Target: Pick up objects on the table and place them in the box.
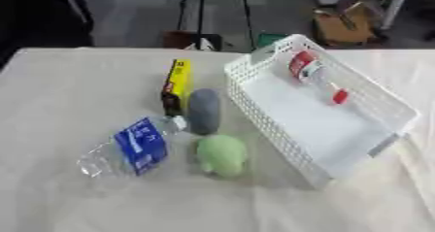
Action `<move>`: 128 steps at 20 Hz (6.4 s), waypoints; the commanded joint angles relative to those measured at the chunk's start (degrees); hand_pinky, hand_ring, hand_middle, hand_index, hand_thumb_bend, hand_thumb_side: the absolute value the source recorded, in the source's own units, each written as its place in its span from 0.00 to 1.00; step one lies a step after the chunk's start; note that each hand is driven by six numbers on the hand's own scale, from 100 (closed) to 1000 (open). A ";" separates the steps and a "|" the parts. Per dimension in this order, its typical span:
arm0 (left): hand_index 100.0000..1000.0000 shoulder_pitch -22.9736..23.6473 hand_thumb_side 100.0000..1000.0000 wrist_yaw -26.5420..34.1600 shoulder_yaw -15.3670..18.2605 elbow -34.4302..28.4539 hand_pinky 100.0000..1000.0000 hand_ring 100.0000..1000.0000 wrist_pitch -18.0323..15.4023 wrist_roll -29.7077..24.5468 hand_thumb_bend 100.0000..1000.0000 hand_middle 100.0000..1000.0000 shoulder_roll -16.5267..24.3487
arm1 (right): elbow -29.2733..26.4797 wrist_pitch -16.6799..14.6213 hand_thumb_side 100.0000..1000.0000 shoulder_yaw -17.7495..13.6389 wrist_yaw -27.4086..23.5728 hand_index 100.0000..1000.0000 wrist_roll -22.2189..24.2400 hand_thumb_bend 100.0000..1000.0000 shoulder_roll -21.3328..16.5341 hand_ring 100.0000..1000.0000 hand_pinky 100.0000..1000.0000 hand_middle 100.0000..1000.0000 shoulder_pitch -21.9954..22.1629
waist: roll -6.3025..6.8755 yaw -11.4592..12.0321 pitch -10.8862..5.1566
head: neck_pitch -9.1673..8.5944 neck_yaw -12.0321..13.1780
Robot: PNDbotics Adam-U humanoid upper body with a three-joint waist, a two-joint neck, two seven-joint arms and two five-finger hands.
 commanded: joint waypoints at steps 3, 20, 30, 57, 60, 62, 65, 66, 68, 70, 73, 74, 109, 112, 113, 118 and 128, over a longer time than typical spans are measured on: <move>0.68 -0.36 0.56 0.54 -0.08 -1.08 0.68 0.60 -0.17 0.05 0.00 0.58 1.19 | -0.95 -0.15 0.90 -0.25 0.22 0.76 0.15 0.00 -1.46 0.62 0.66 0.54 -0.74 | -0.02 0.10 -0.88 | -0.29 -0.15; 0.89 0.49 0.54 -10.96 -1.55 -1.08 0.77 0.81 7.89 -6.45 0.00 0.84 12.65 | -0.95 -0.14 0.90 -0.03 0.06 0.76 0.46 0.00 -1.56 0.62 0.66 0.54 -0.44 | 0.49 0.43 -1.44 | 0.23 0.38; 1.00 3.23 0.44 -26.26 -7.42 -1.08 0.84 0.90 16.35 -32.98 0.00 0.93 27.13 | -0.95 -0.09 0.90 0.22 -0.21 0.76 0.84 0.00 -1.70 0.62 0.66 0.54 -0.06 | 1.34 0.18 -1.98 | 0.24 0.86; 1.00 -2.03 0.90 -24.05 -14.49 -1.08 0.92 0.98 29.21 -55.41 0.46 0.98 33.91 | -0.95 -0.16 0.89 0.60 -1.20 0.75 1.64 0.00 -1.22 0.60 0.66 0.52 0.38 | 1.67 -0.52 -2.25 | 0.28 1.65; 1.00 -2.10 0.87 -25.21 -15.35 -0.56 0.92 0.98 29.10 -56.58 0.46 0.98 34.48 | -0.95 -0.14 0.88 0.65 -1.31 0.75 1.75 0.00 -1.18 0.59 0.66 0.52 0.45 | 1.71 -0.55 -2.20 | 0.48 1.74; 1.00 -2.06 0.85 -26.19 -16.49 0.74 0.91 0.99 29.01 -57.26 0.42 1.00 35.70 | -0.95 -0.12 0.88 0.70 -1.40 0.75 1.85 0.00 -1.16 0.59 0.65 0.51 0.49 | 1.75 -0.55 -2.18 | 0.58 1.79; 1.00 -1.73 0.85 -23.22 -19.02 3.94 0.92 1.00 29.14 -57.03 0.40 1.00 38.84 | -0.95 -0.10 0.88 0.79 -1.55 0.75 2.04 0.00 -1.20 0.59 0.65 0.51 0.49 | 1.85 -0.56 -2.19 | 0.72 1.83; 1.00 -1.59 0.82 -21.72 -20.00 5.11 0.94 1.00 29.39 -56.74 0.40 1.00 40.54 | -0.95 -0.12 0.88 0.85 -1.59 0.75 2.12 0.00 -1.23 0.59 0.65 0.51 0.49 | 1.94 -0.52 -2.20 | 0.80 1.81; 1.00 -1.59 0.81 -19.09 -21.78 7.12 0.95 1.00 30.17 -55.42 0.39 1.00 43.50 | -0.95 -0.16 0.88 0.96 -1.68 0.75 2.29 0.00 -1.23 0.59 0.65 0.51 0.49 | 2.05 -0.48 -2.23 | 0.88 1.82; 1.00 -1.73 0.81 -17.74 -22.96 8.51 0.95 1.00 31.02 -53.91 0.39 1.00 45.33 | -0.95 -0.20 0.88 1.03 -1.77 0.75 2.41 0.00 -1.23 0.58 0.65 0.51 0.49 | 2.10 -0.41 -2.25 | 0.90 1.83; 1.00 -2.37 0.81 -18.88 -25.20 10.99 0.95 1.00 32.17 -52.23 0.48 1.00 47.78 | -0.95 -0.28 0.88 1.18 -1.93 0.75 2.56 0.00 -1.25 0.58 0.65 0.50 0.42 | 2.11 -0.27 -2.24 | 0.82 1.91; 1.00 -2.81 0.83 -19.94 -25.78 11.85 0.94 1.00 32.21 -52.03 0.52 1.00 47.90 | -0.95 -0.30 0.88 1.21 -1.98 0.74 2.58 0.00 -1.20 0.58 0.65 0.50 0.42 | 2.14 -0.20 -2.25 | 0.79 1.97; 1.00 -7.90 0.94 -51.06 -14.57 13.35 0.95 1.00 31.11 -59.03 0.54 0.99 11.18 | -0.95 0.27 0.85 1.07 -1.75 0.74 2.23 0.00 -1.25 0.57 0.65 0.49 2.70 | 3.88 3.26 -4.19 | 3.70 -0.36; 1.00 -8.02 0.94 -53.40 -14.50 13.27 0.95 1.00 30.63 -59.79 0.55 0.99 10.34 | -0.95 0.23 0.85 1.09 -1.78 0.74 2.18 0.00 -1.24 0.57 0.65 0.49 2.58 | 3.69 3.11 -3.99 | 3.64 -0.39; 1.00 -7.99 0.94 -54.27 -14.54 13.44 0.95 1.00 30.44 -60.20 0.55 1.00 10.11 | -0.95 0.22 0.85 1.07 -1.78 0.73 2.15 0.00 -1.25 0.57 0.65 0.49 2.50 | 3.53 2.95 -3.86 | 3.61 -0.34; 1.00 -8.08 0.94 -57.76 -14.64 14.08 0.97 1.00 29.09 -61.84 0.59 1.00 9.58 | -0.95 0.21 0.85 1.09 -1.81 0.73 2.08 0.00 -1.23 0.57 0.65 0.49 2.35 | 3.24 2.64 -3.62 | 3.40 -0.30; 1.00 -8.58 0.96 -60.40 -14.10 15.06 0.98 1.00 26.37 -66.67 0.63 1.00 9.03 | -0.95 0.20 0.85 1.18 -1.96 0.73 2.21 0.00 -1.23 0.56 0.64 0.48 2.29 | 3.02 2.52 -3.39 | 2.83 -0.33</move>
